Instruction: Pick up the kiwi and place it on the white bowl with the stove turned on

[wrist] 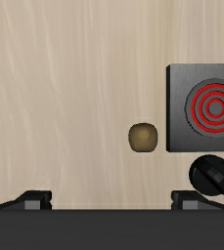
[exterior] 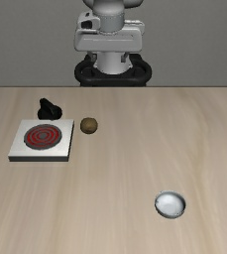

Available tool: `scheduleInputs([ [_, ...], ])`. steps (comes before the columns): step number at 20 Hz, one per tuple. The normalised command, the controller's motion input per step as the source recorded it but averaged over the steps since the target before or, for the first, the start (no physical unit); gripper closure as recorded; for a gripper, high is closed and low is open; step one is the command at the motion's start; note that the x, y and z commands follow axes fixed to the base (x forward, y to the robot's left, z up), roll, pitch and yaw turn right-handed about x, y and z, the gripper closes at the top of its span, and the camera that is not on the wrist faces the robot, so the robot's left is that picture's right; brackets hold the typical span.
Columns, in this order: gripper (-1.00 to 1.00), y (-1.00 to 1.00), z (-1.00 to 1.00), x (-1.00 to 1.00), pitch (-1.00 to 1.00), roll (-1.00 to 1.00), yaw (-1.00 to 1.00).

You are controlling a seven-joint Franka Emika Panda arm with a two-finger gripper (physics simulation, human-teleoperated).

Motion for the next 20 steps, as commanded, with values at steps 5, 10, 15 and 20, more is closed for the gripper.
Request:
scheduleInputs([
  [5,-1.00,-1.00,0.00,0.00,0.00,0.00,0.00],
  [10,-1.00,-0.20,0.00,0.40,0.00,0.00,0.00],
  [15,-1.00,0.40,-0.60,0.00,0.00,0.00,0.00],
  [20,-1.00,0.00,-1.00,0.00,0.00,0.00,0.00],
])
